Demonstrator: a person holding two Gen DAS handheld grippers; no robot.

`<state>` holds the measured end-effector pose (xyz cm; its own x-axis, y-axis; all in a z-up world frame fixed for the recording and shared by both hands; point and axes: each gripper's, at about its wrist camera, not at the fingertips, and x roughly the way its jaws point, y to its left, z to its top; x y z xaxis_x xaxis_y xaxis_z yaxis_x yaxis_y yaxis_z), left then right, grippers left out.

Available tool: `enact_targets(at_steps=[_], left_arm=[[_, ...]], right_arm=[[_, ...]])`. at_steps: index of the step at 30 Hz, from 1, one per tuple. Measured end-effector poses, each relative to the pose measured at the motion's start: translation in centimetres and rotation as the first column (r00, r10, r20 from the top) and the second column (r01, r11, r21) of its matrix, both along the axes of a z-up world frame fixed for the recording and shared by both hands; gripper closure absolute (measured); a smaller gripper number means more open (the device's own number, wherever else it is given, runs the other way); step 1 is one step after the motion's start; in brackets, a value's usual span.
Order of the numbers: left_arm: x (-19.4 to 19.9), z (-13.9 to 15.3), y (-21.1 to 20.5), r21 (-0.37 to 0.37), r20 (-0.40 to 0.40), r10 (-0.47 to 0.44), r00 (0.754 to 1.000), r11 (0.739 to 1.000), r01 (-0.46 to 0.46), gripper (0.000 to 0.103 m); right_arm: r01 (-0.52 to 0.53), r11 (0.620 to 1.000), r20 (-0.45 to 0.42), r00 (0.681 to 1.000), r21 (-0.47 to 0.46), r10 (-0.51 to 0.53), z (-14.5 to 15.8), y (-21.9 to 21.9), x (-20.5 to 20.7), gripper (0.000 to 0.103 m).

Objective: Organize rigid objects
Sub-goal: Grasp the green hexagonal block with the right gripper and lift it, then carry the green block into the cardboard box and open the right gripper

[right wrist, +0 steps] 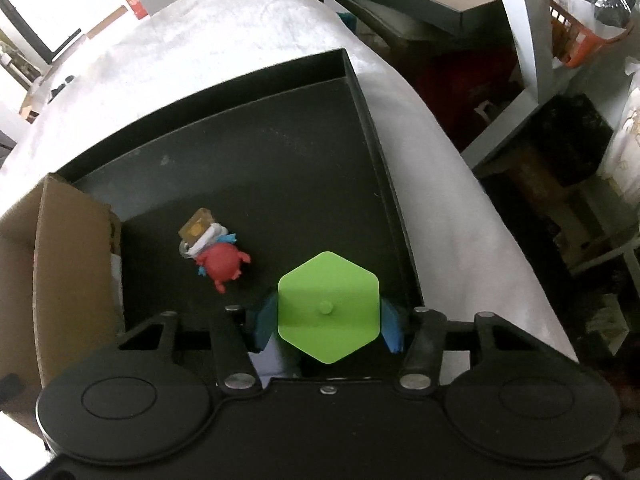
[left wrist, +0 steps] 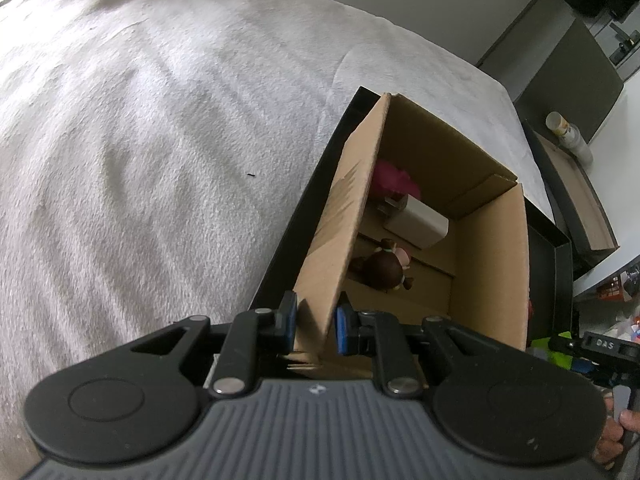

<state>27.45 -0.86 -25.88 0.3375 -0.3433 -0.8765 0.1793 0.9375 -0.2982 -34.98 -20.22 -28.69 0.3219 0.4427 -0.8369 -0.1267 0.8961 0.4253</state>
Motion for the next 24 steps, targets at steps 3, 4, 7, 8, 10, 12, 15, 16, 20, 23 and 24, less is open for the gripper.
enact_targets(at_steps=[3,4,7,8,10,12,15,16,20,23,24], left_arm=[[0.0,0.0,-0.1,0.003,-0.001,0.002,1.0,1.0,-0.002,0.085],[0.1,0.0,0.0,0.002,0.0,0.001,1.0,1.0,-0.001,0.085],[0.1,-0.1,0.0,0.007,0.004,-0.001,1.0,1.0,0.001,0.085],[0.1,-0.1,0.0,0.007,0.005,-0.002,1.0,1.0,0.002,0.085],[0.1,-0.1,0.0,0.006,0.004,-0.001,1.0,1.0,0.001,0.085],[0.1,-0.1,0.0,0.007,0.005,-0.001,1.0,1.0,0.001,0.085],[0.1,0.0,-0.1,0.009,0.007,-0.003,1.0,1.0,0.003,0.085],[0.0,0.0,-0.1,0.01,0.007,-0.003,1.0,1.0,0.003,0.085],[0.1,0.0,-0.1,0.009,0.009,-0.005,1.0,1.0,0.005,0.085],[0.0,0.2,-0.1,0.008,0.01,-0.007,1.0,1.0,0.007,0.085],[0.0,0.2,-0.2,0.008,0.011,-0.008,1.0,1.0,0.008,0.085]], right_arm=[[-0.007,1.0,0.033,0.999,0.004,0.007,0.9,-0.5,-0.6,0.052],[-0.005,1.0,0.038,0.999,0.006,0.005,1.1,-0.6,-0.7,0.052],[0.003,1.0,0.051,0.999,0.021,-0.004,1.9,-1.3,-1.0,0.052],[0.007,1.0,0.056,0.998,0.025,-0.008,2.1,-1.5,-1.1,0.052],[0.01,0.999,0.063,0.998,0.036,-0.012,2.6,-1.8,-1.1,0.052],[0.011,0.999,0.072,0.997,0.048,-0.014,3.2,-1.9,-1.2,0.052],[0.011,0.998,0.087,0.996,0.06,-0.016,4.2,-1.9,-1.2,0.052],[0.011,0.998,0.092,0.996,0.062,-0.017,4.4,-1.9,-1.3,0.052],[0.007,0.997,0.11,0.994,0.072,-0.015,5.6,-1.9,-1.2,0.052],[0.009,0.997,0.115,0.993,0.077,-0.018,6.2,-1.7,-1.3,0.052],[0.007,0.997,0.117,0.993,0.079,-0.017,6.4,-1.6,-1.4,0.052]])
